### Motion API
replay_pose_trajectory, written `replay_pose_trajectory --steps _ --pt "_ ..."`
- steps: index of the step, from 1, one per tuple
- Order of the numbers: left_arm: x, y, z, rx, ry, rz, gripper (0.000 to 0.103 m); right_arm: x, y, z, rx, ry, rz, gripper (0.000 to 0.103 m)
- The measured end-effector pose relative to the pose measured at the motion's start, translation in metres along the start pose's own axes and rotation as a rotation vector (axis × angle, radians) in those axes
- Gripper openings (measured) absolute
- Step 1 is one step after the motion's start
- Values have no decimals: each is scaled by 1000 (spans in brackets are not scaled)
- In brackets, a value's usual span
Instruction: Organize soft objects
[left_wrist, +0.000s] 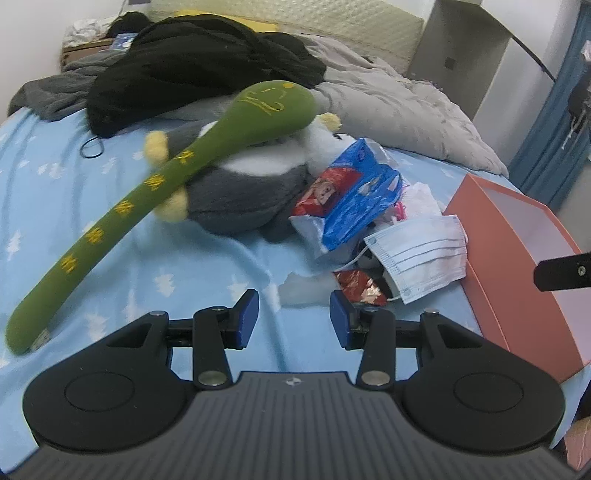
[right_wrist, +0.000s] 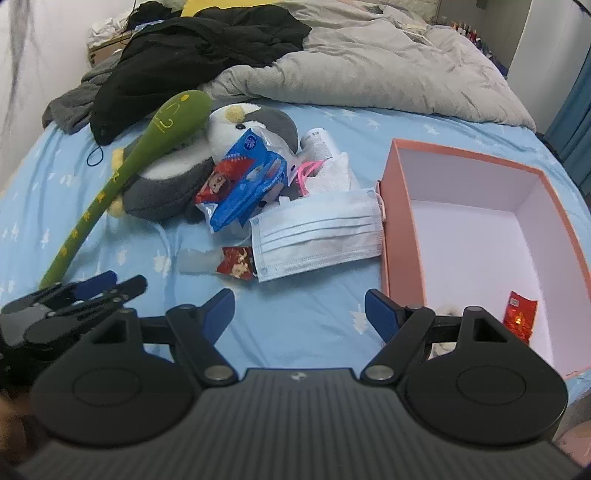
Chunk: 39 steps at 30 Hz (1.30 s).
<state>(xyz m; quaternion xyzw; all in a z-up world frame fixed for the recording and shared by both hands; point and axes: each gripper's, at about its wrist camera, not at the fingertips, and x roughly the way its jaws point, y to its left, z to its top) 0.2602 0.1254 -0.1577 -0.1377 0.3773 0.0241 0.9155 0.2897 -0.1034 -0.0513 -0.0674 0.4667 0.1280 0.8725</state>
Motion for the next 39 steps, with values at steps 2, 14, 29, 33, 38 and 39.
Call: replay_pose_trajectory --steps 2,14,29,33,38,39 --pt "10 -2 3 11 10 -11 48 6 -1 4 10 -1 0 79" --pt "79 -22 2 278 54 -29 57 79 1 5 120 65 39 79" --pt "122 -44 -16 654 31 -20 57 160 -33 -20 508 61 239 79" --pt "130 -42 -14 675 36 -21 57 176 -36 -21 571 54 239 73" --pt "131 -39 -11 665 32 -26 44 184 -38 -24 616 35 267 51" --pt "131 -39 -9 663 31 -27 39 184 -39 -24 623 29 285 44"
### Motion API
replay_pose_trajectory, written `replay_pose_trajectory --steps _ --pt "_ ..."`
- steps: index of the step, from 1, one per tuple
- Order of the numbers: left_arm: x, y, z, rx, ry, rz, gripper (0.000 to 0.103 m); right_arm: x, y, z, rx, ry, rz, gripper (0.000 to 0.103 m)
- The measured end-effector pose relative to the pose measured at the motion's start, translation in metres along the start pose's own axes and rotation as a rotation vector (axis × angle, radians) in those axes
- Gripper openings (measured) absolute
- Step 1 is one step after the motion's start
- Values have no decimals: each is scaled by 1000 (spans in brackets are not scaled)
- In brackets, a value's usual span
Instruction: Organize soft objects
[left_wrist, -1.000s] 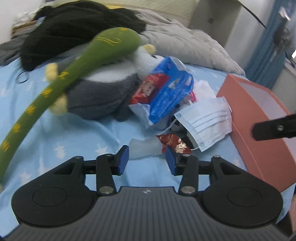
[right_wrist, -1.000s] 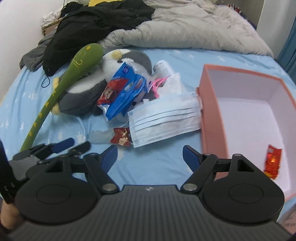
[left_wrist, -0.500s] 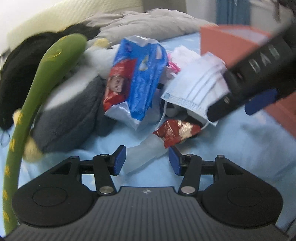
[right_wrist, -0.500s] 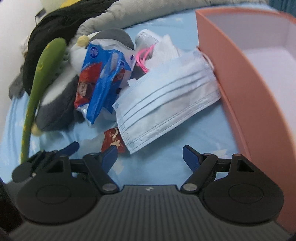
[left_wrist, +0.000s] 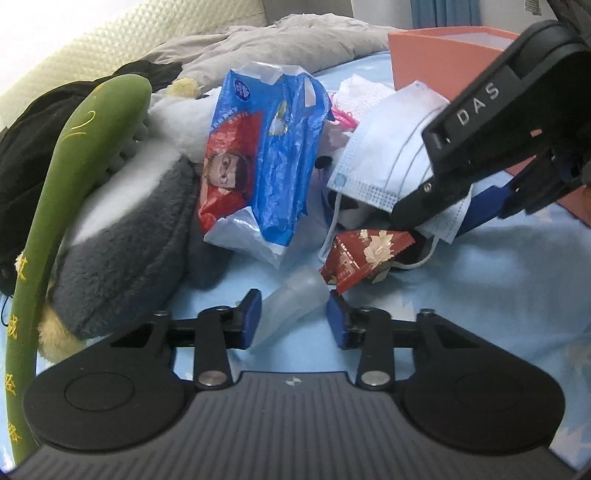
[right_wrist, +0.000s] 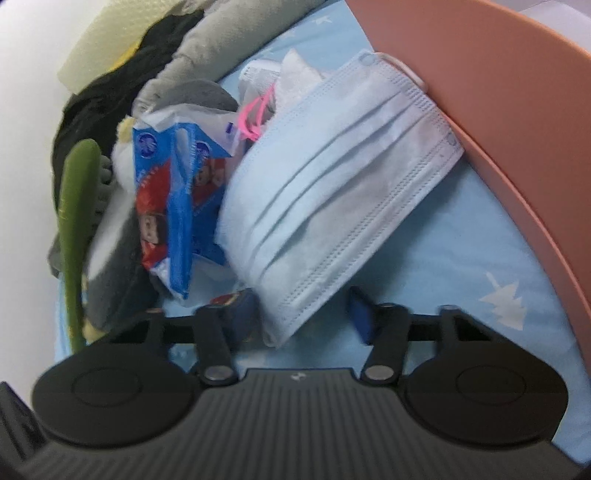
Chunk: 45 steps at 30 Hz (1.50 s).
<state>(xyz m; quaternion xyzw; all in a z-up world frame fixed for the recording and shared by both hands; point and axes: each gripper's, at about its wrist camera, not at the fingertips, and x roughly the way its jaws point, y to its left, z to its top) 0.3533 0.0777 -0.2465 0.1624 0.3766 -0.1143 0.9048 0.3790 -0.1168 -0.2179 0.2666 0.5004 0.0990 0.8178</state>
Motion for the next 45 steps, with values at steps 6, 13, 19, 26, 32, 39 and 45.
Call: replay_pose_trajectory --steps 6,13,19,26,32,39,45 --pt "-12 -3 1 -45 -1 11 10 -10 1 -4 -7 1 21 38" --pt "-31 1 -3 -170 -4 10 8 -32 2 -14 -61 -6 3 35" --pt "-60 1 -10 -320 -13 -10 8 -51 1 -26 -134 -8 -13 7" --pt "-89 -13 -25 -459 -18 -34 8 -74 -7 -38 -157 -18 -6 3" --pt "-110 -27 -36 -528 -17 -44 8 -96 -13 -53 -198 -17 0 3" --pt "-128 -40 -49 -586 4 -69 8 -121 -32 -85 -256 23 -29 3" --pt "-139 -55 -55 -623 25 -122 8 -144 -54 -114 -307 63 -94 3"
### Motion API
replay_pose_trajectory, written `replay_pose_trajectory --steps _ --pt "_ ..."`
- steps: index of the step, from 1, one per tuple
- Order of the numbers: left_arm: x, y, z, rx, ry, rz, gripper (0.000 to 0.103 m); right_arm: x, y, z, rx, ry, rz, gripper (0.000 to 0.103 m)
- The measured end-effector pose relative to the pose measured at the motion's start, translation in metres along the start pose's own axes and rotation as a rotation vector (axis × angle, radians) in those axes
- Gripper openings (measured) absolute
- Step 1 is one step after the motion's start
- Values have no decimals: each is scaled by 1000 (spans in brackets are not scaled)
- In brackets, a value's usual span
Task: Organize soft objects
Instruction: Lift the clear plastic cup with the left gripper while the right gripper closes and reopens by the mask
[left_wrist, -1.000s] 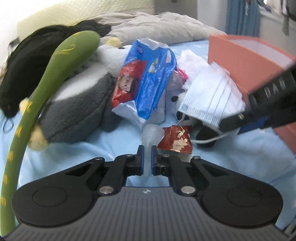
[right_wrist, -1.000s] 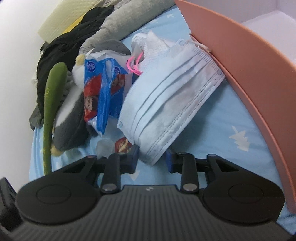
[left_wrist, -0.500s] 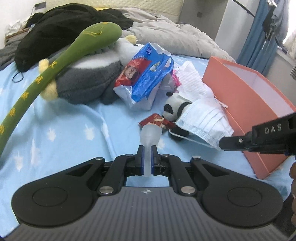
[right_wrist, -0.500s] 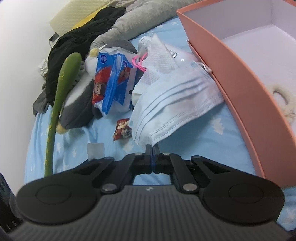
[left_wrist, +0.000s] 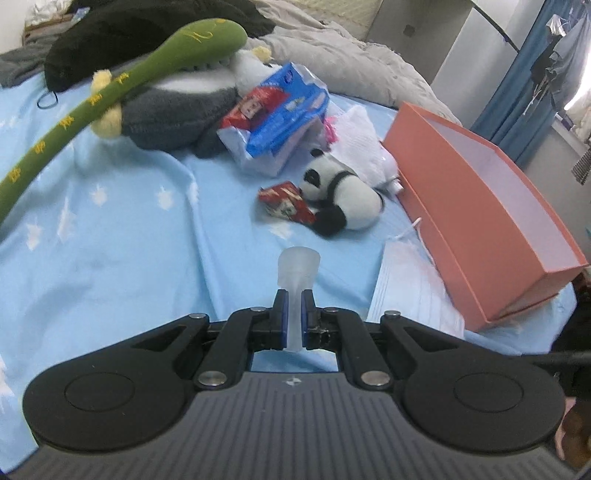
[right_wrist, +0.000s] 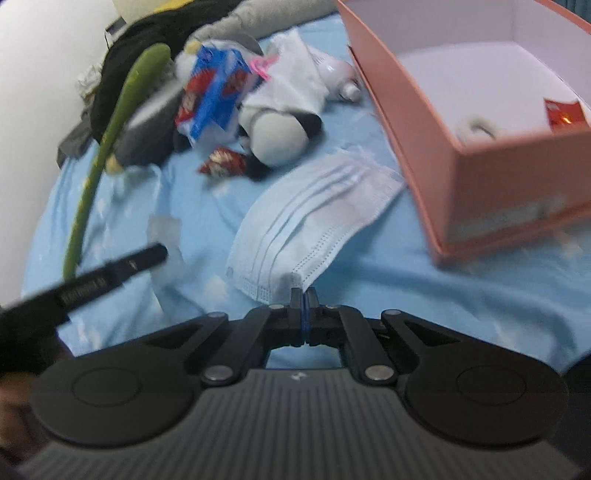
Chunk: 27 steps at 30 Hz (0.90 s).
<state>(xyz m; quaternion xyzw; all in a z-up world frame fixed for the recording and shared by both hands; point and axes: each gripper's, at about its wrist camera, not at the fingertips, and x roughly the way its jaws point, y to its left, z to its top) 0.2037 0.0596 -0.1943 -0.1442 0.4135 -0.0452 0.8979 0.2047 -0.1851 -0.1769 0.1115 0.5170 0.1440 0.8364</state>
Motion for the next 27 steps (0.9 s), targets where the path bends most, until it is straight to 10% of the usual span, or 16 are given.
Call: replay_pose_trajectory --steps 10,15,27 --pt "12 -5 -9 -24 77 -20 15 -13 -23 -18 30 -8 -38 10" --pt "12 -3 -7 -44 77 -35 26 -19 -18 -18 9 -69 -42 57" --pt "28 -5 -8 -13 113 -51 34 30 11 4 -118 -114 -73 55"
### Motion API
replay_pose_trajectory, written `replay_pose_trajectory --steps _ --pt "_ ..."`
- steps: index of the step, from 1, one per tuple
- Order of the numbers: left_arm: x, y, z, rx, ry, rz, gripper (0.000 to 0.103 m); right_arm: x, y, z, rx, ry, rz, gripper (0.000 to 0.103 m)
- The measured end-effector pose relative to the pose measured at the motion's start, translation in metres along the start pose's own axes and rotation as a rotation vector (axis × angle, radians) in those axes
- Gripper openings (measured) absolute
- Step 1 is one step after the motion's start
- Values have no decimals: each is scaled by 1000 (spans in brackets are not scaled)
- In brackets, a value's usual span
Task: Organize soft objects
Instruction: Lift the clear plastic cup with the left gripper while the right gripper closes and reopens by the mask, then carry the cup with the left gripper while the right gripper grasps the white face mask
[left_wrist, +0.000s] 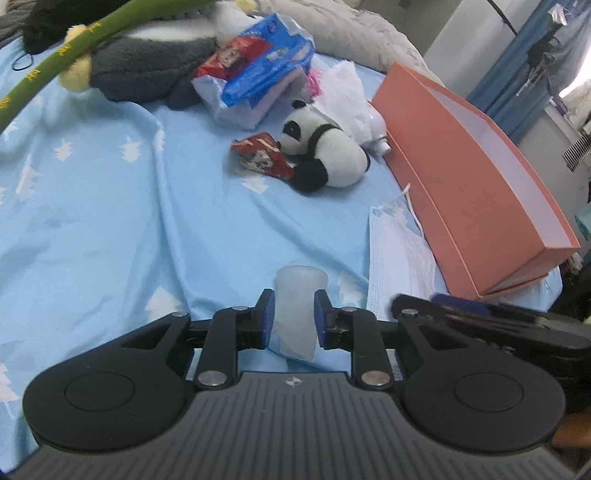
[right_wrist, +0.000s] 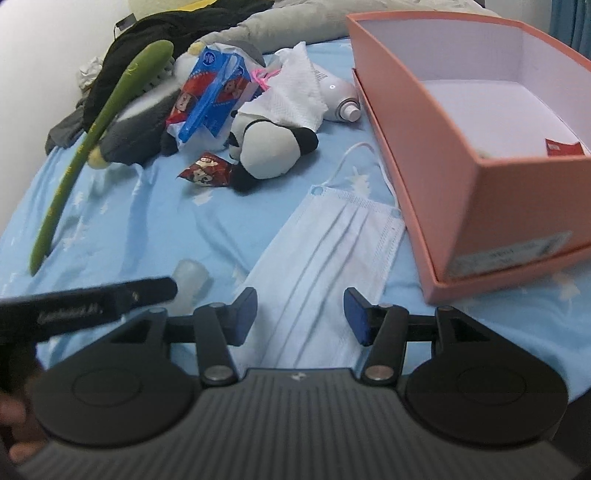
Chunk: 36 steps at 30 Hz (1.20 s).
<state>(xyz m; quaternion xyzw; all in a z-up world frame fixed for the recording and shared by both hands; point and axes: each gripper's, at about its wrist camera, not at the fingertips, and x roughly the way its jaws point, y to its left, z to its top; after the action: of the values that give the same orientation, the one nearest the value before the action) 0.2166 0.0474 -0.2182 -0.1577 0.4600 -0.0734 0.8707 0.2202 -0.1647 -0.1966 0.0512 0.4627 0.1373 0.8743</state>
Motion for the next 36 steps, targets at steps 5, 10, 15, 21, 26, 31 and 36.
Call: replay_pose_trajectory --steps 5,10,15,21,26,31,36 --pt "7 -1 2 20 8 -3 41 17 4 -2 -61 20 -33 54" --pt "17 -4 3 43 20 -2 41 21 5 -7 -83 5 -16 50" --pt "20 -8 4 55 13 16 35 19 8 -6 -105 8 -4 12" --pt "10 -13 5 68 -16 29 27 7 6 -3 -106 -12 8 6" --pt "-10 -18 9 56 -51 23 27 -12 8 1 -115 -43 12 5" --pt "-36 -29 12 55 -90 16 27 -38 9 3 -119 -88 9 5" --pt "-65 -43 15 48 -123 -13 27 -66 10 6 -119 -117 13 6"
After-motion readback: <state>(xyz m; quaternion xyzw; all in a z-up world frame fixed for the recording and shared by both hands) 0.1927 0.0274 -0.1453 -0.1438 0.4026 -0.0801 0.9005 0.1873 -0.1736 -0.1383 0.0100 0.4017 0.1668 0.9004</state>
